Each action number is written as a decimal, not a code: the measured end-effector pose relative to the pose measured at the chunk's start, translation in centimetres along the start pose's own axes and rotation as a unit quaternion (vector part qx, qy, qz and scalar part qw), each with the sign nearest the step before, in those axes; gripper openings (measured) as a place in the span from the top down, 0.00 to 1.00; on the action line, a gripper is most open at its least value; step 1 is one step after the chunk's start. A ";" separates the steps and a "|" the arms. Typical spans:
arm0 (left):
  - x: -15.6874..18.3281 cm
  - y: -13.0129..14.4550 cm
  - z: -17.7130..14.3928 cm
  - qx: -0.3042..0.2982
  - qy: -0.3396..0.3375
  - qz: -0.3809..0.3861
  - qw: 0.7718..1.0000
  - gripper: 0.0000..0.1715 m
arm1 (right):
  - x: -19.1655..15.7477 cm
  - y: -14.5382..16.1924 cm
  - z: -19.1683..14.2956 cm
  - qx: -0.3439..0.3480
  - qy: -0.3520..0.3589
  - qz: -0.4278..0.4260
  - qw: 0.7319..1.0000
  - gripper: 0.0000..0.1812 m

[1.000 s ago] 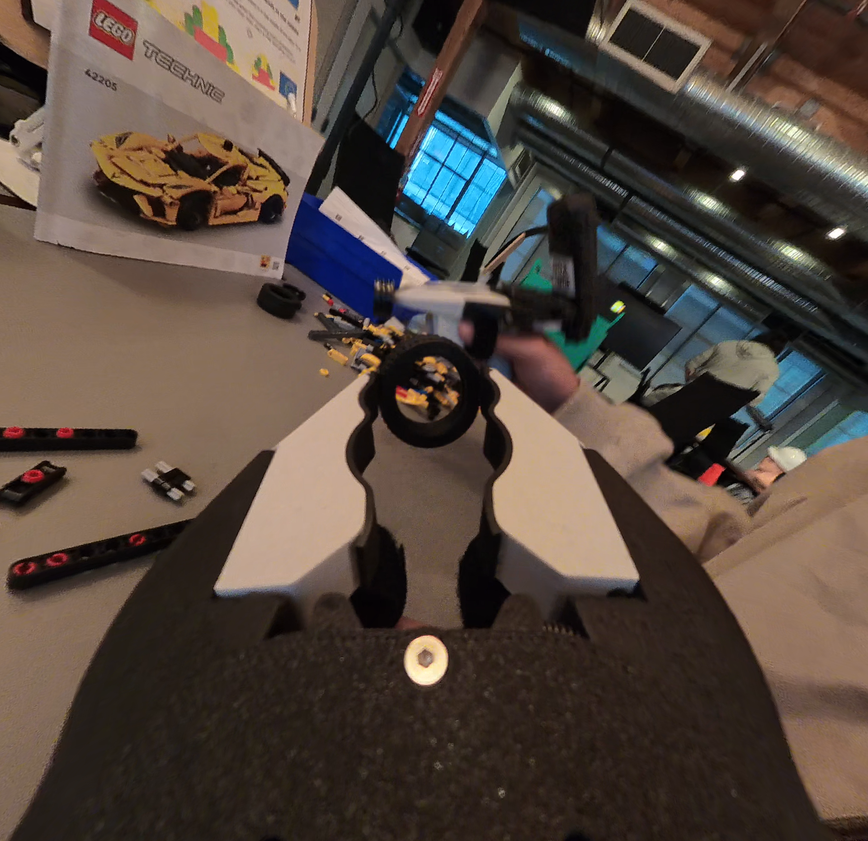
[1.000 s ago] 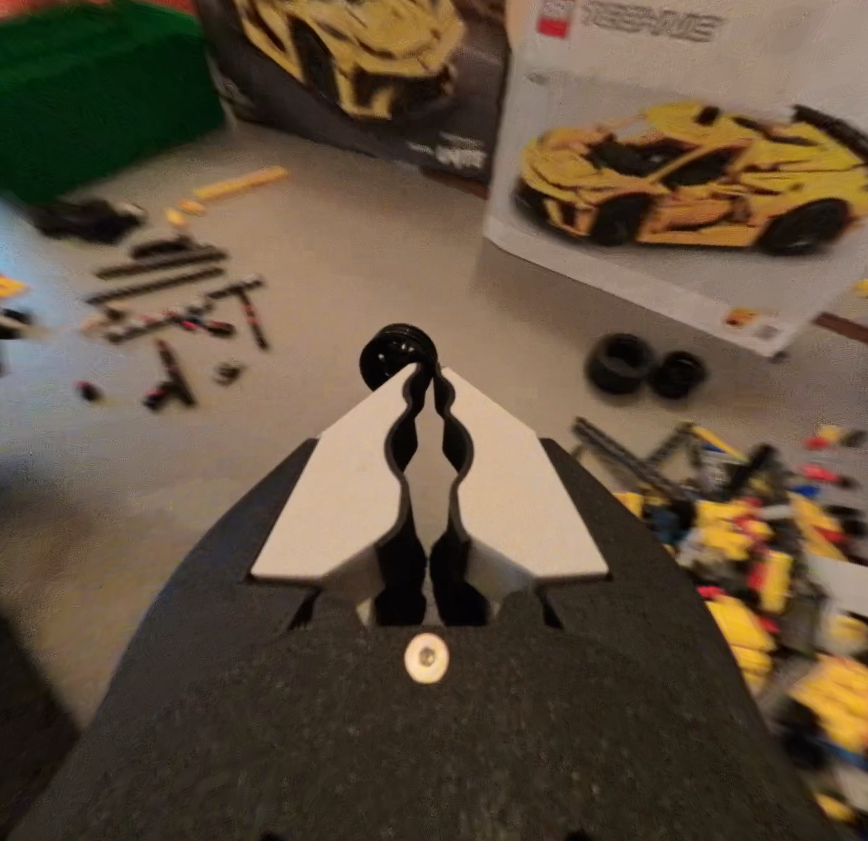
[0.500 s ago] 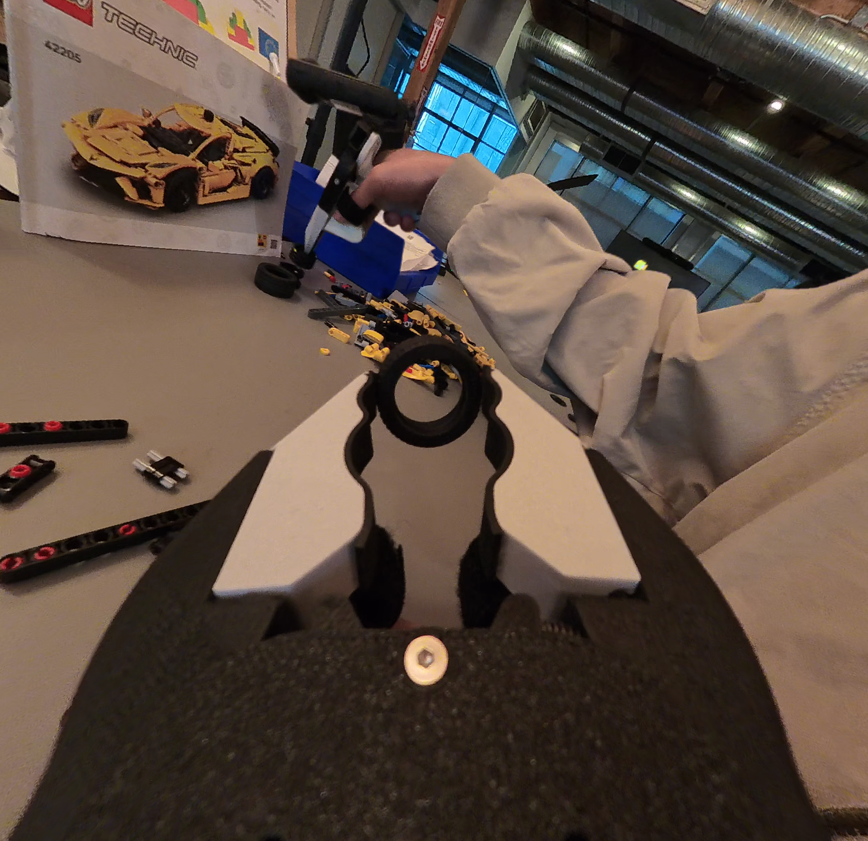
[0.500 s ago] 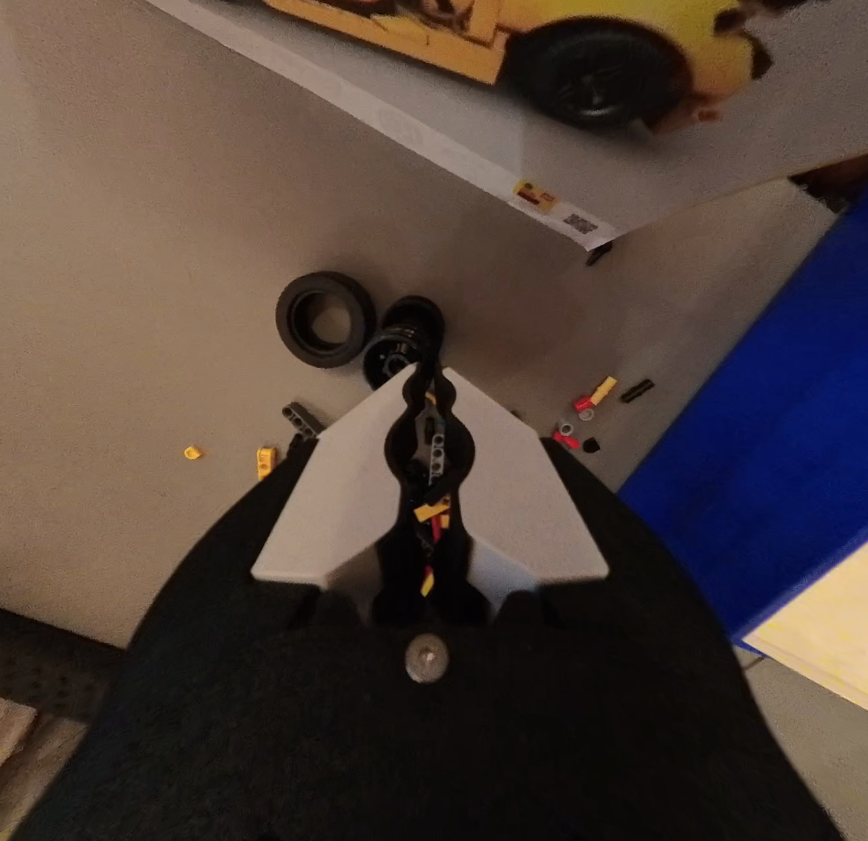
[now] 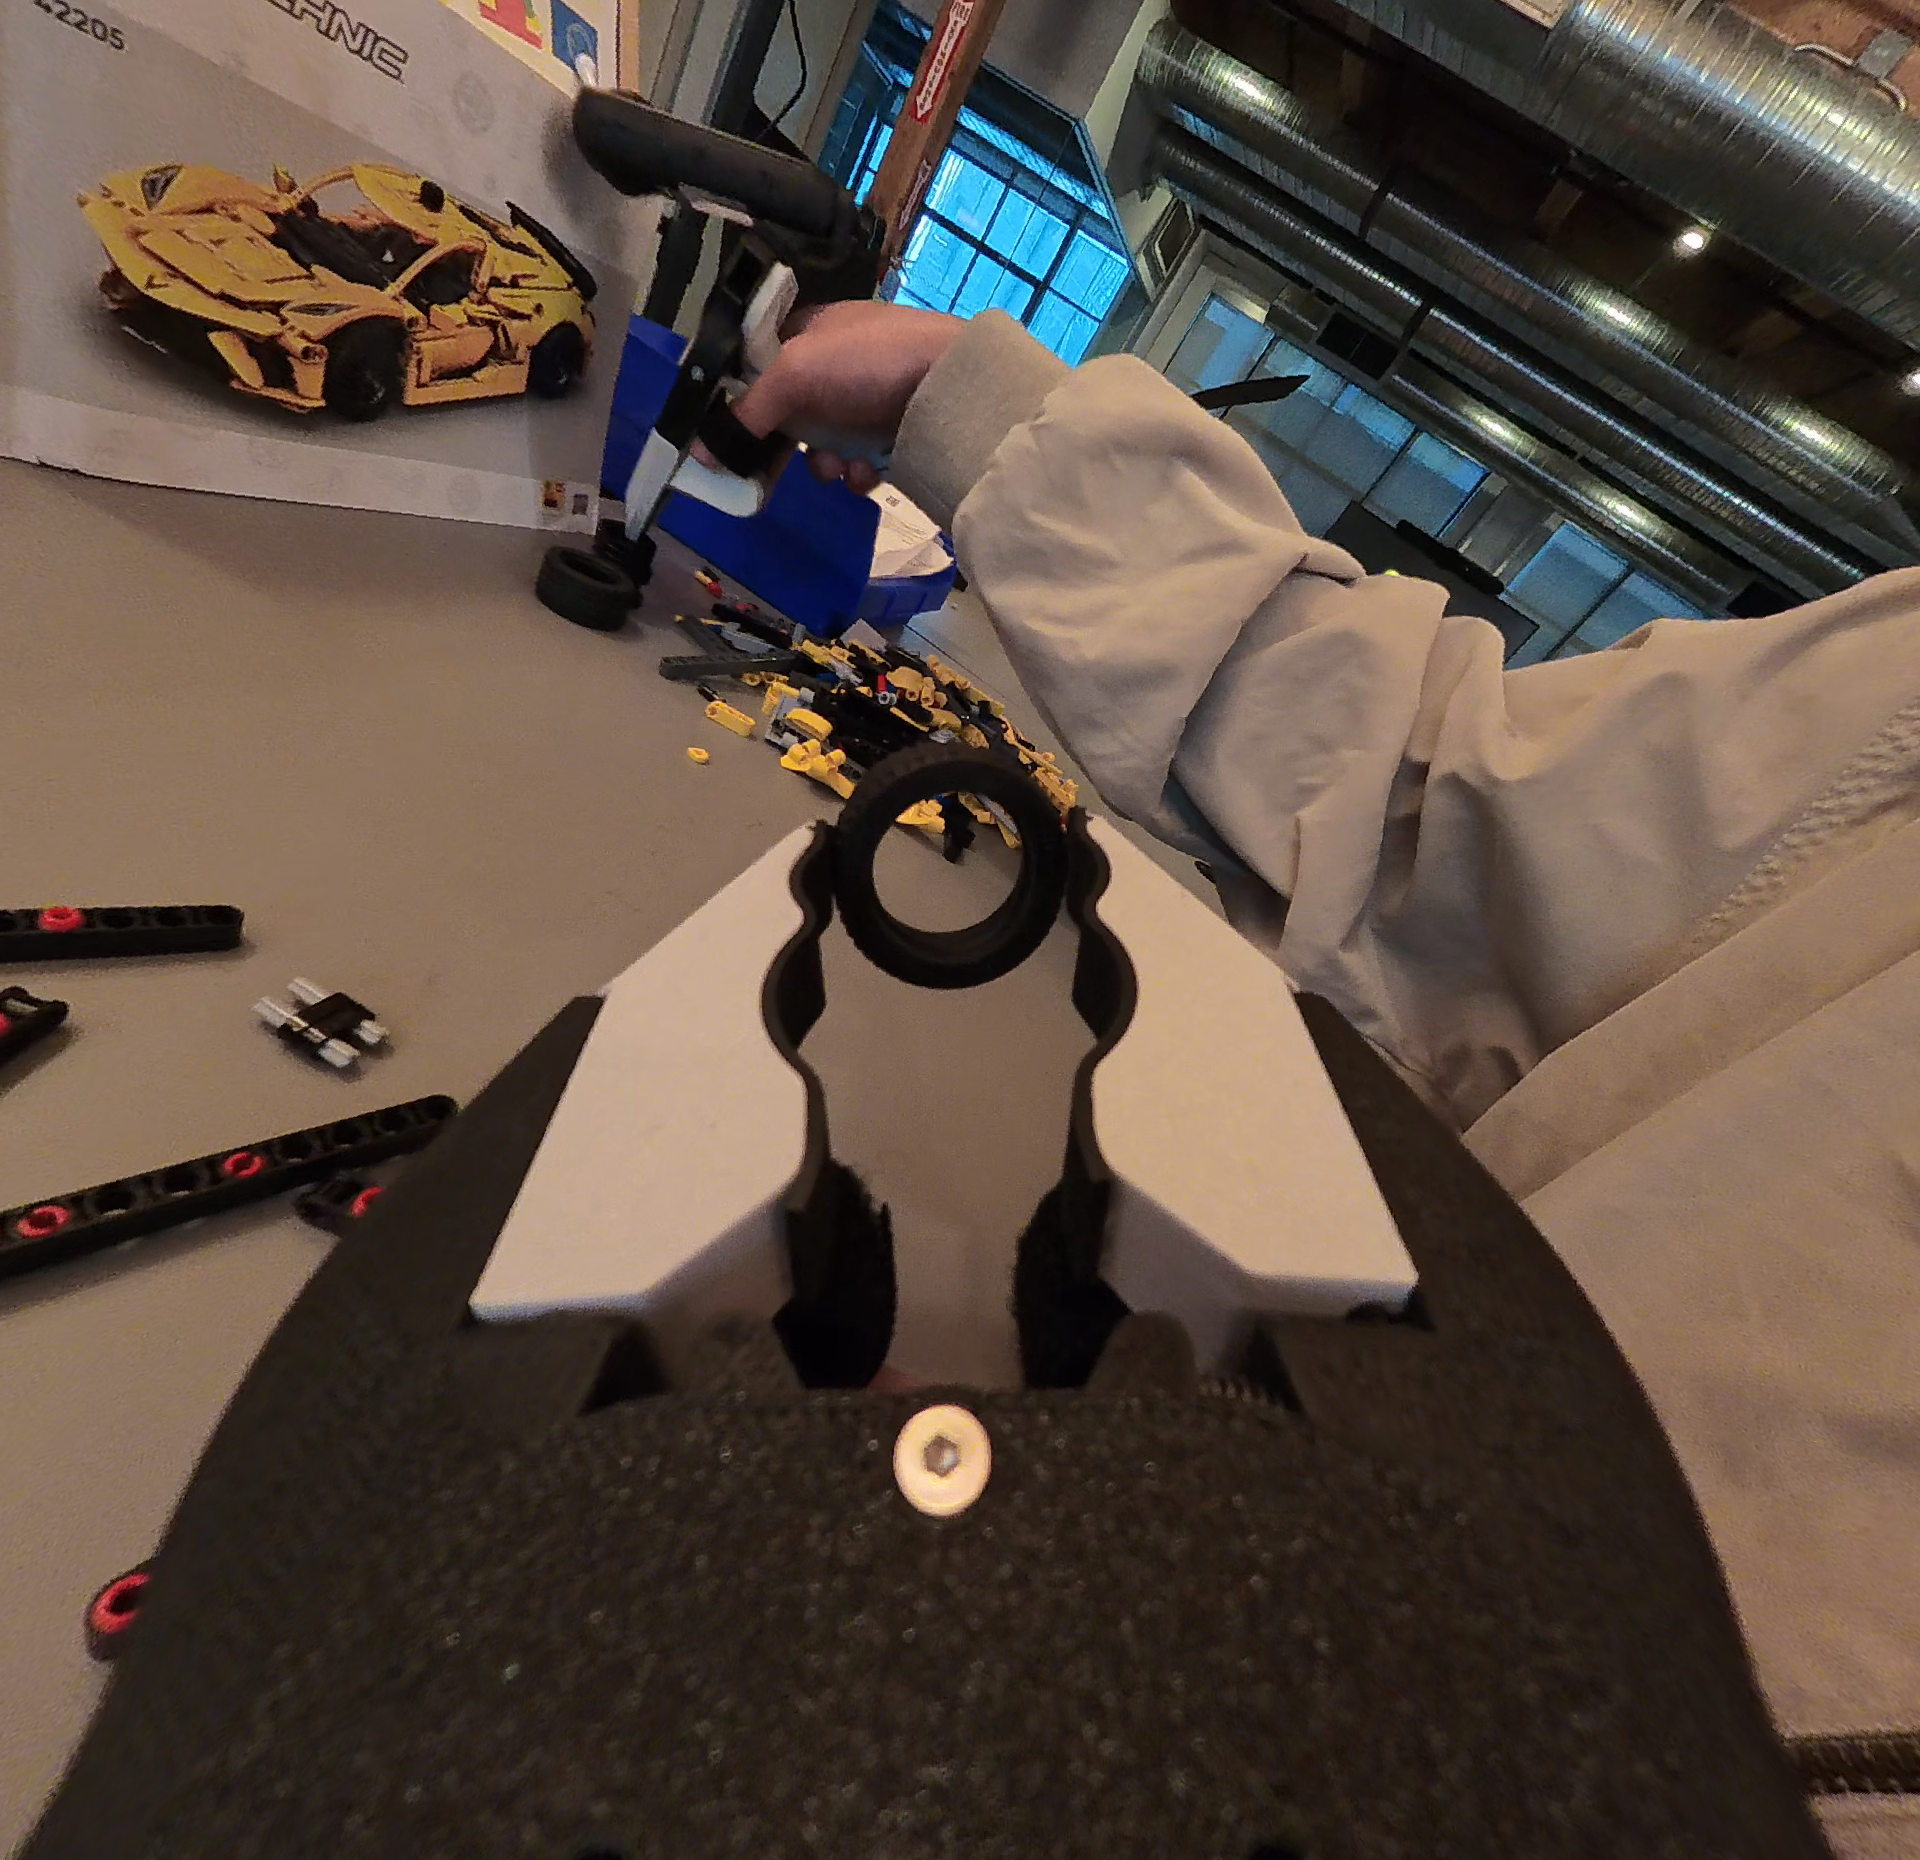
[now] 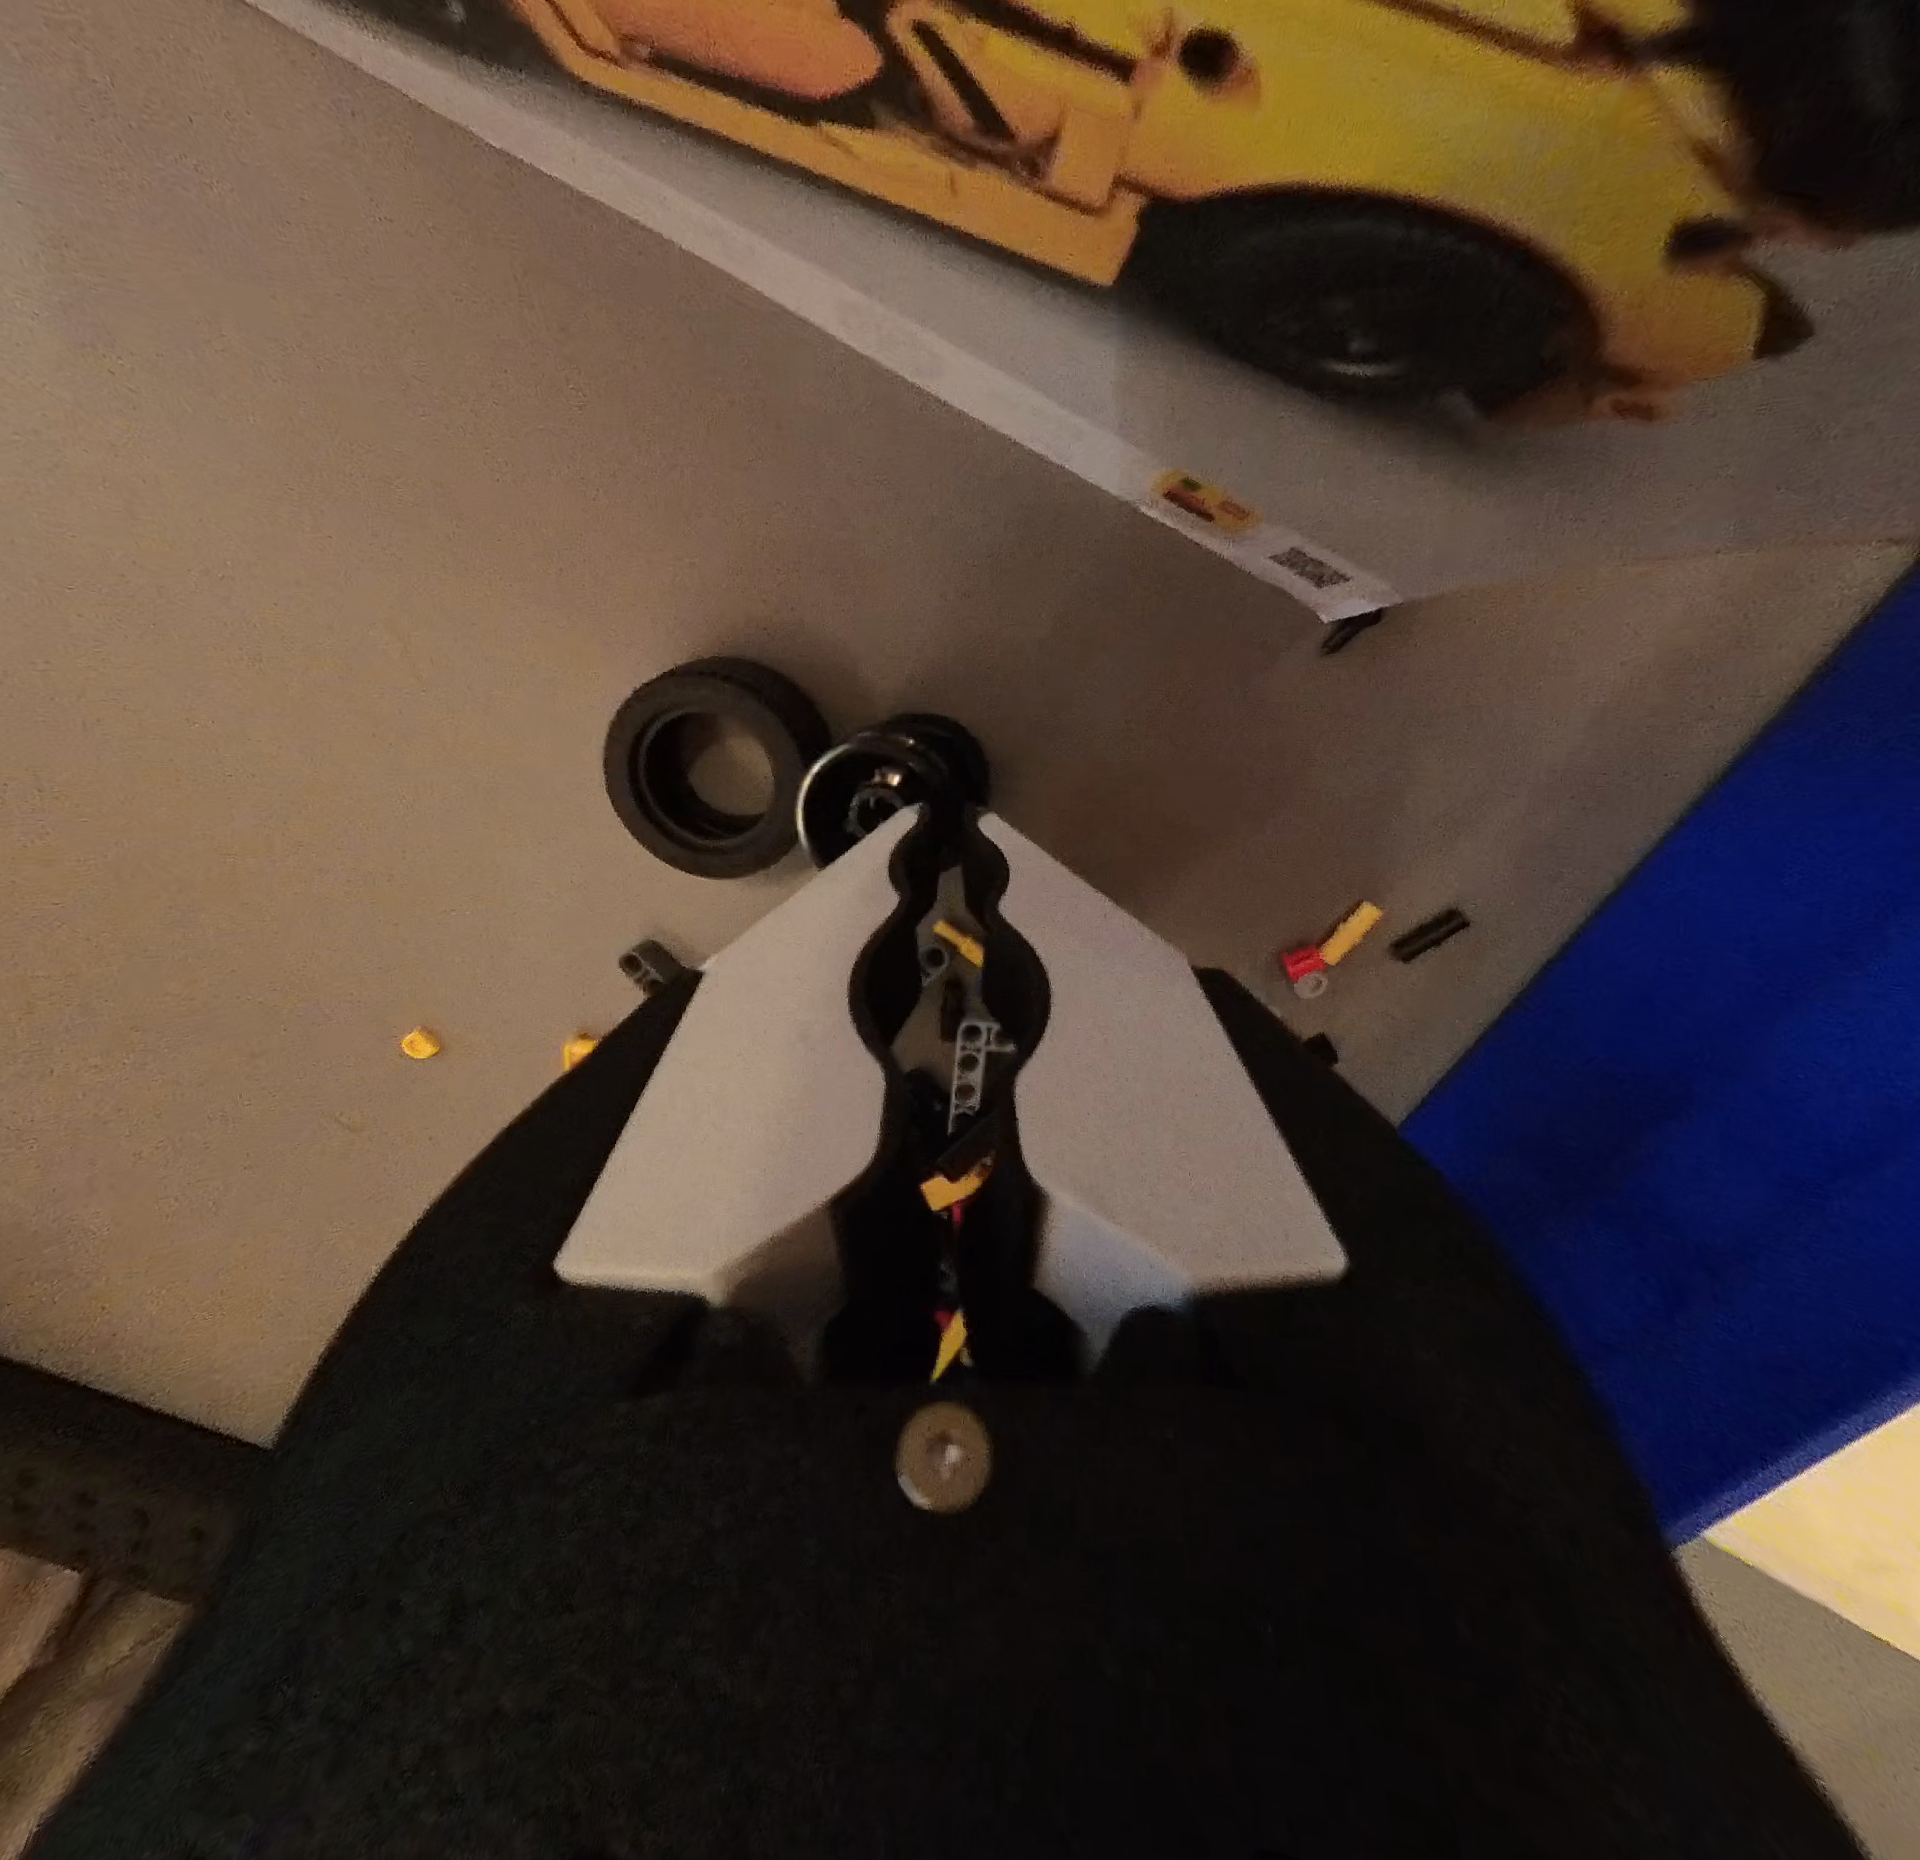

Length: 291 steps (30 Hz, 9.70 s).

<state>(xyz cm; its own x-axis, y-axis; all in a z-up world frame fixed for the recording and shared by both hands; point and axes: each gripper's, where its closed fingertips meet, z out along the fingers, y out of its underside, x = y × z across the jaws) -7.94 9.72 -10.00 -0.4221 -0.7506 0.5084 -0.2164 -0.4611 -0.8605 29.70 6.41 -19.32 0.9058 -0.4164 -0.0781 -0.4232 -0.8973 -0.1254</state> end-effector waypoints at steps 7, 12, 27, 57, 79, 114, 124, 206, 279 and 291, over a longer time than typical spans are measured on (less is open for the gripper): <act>-0.1 -0.1 -0.1 0.003 -0.001 -0.006 1.000 0.74 | 0.4 0.3 -0.1 -0.023 0.013 -0.010 1.000 0.94; -0.3 -0.3 -0.2 0.009 0.000 -0.020 1.000 0.74 | 0.7 1.0 -1.5 -0.019 0.034 -0.012 0.999 0.82; -1.7 -2.7 -1.9 0.086 0.127 -0.282 0.947 0.74 | -39.9 9.6 -10.4 0.491 -0.183 -0.491 0.696 0.75; -1.6 -2.9 -2.3 0.107 0.164 -0.337 0.921 0.75 | -8.8 -2.9 -0.5 0.091 0.048 -0.376 0.921 0.69; -1.6 -2.9 -2.2 0.105 0.168 -0.342 0.919 0.77 | -6.4 -4.2 2.7 -0.012 0.086 -0.378 0.922 0.77; -26.1 -3.1 -26.8 -0.377 -0.505 0.151 0.762 0.75 | -38.1 9.9 -7.6 0.448 -0.485 -0.099 0.745 0.75; -22.2 -4.9 -23.4 -0.303 -0.469 0.231 0.797 0.95 | -39.2 9.9 -6.1 0.432 -0.454 -0.139 0.767 0.78; -2.5 0.7 -1.5 -0.070 -0.093 0.151 0.982 0.83 | -36.9 11.4 -4.8 0.467 -0.242 -0.275 0.805 0.92; 4.3 1.2 -3.8 -0.030 0.140 0.381 0.913 0.93 | -40.8 15.8 -9.9 0.415 -0.556 -0.237 0.680 0.80; 0.3 0.4 -1.5 -0.063 0.008 0.151 0.986 0.93 | -38.2 13.0 -9.2 0.471 -0.465 -0.182 0.727 0.84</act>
<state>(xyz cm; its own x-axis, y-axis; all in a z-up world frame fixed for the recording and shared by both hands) -9.46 9.97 -10.25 -0.4976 -0.8370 0.2278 -0.1856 -0.1538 -0.9705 -10.27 9.30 -8.87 0.7425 0.4961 -0.4501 -0.3793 -0.2424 -0.8929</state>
